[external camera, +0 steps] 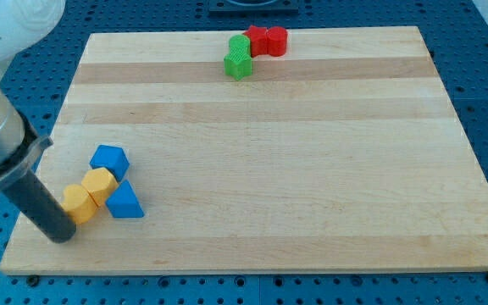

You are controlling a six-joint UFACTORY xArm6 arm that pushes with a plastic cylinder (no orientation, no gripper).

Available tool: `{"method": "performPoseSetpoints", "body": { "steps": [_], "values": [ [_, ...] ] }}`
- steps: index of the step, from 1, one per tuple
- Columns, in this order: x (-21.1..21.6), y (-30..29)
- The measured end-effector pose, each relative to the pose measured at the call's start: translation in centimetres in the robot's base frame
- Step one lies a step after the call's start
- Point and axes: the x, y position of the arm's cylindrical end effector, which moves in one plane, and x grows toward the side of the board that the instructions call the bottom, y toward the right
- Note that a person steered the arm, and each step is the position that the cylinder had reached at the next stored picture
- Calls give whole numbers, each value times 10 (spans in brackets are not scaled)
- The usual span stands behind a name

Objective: Push yellow hexagon to the center

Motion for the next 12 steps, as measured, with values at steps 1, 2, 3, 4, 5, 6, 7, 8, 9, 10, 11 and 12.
{"method": "performPoseSetpoints", "body": {
  "steps": [1,2,3,4,5,6,7,8,9,10,11,12],
  "values": [
    [-16,0],
    [-21,-4],
    [-25,-31],
    [-43,-36],
    [-51,-4],
    [-50,36],
    [-50,70],
    [-58,93],
    [-86,89],
    [-104,99],
    [-130,124],
    [-151,145]
  ]
}}
